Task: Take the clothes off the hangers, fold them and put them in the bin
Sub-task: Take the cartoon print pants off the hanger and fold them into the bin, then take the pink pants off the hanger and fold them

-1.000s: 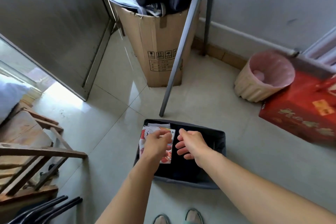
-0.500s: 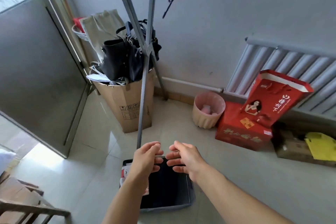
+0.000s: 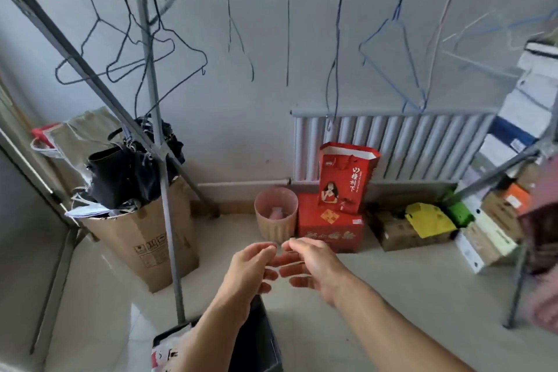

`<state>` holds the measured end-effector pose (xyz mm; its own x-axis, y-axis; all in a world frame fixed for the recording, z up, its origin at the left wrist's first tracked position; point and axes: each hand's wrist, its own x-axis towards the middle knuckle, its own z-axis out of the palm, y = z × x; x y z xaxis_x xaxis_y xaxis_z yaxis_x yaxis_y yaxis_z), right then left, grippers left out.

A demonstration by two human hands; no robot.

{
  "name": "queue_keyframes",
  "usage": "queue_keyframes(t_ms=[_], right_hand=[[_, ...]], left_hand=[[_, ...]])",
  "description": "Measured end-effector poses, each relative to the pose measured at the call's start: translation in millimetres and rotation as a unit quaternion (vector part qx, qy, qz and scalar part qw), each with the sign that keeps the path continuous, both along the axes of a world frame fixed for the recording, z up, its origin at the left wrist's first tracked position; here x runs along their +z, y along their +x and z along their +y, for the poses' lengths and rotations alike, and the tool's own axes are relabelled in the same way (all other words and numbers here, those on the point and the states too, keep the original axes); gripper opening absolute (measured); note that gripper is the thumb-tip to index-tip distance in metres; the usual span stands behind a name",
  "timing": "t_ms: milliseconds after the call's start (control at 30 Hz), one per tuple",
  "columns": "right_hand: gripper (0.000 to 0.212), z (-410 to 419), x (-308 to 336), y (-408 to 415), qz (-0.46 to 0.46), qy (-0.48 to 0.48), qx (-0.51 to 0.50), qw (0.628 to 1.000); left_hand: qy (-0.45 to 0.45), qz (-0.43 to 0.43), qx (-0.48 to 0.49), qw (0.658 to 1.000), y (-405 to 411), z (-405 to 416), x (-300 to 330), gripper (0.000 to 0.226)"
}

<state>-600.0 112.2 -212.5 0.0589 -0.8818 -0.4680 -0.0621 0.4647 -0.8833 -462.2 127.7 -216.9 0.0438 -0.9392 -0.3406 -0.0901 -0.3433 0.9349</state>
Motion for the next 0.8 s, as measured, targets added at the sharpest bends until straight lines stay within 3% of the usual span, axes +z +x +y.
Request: queue_keyframes(t_ms=[433,800], right_hand=[[0.022,24.1,54.3,-327.9,0.078,-0.076,-0.120,0.987],[0.018,16.4,94.4,-531.6,0.059,-0.086,-0.181,0.978]], left_hand=[[-0.045,-0.008,-0.222,0.974,-319.9,-21.6,38.3,0.015],[-0.049,0.042,-0.265,0.962,-529.6,-28.7,94.3,0.012]])
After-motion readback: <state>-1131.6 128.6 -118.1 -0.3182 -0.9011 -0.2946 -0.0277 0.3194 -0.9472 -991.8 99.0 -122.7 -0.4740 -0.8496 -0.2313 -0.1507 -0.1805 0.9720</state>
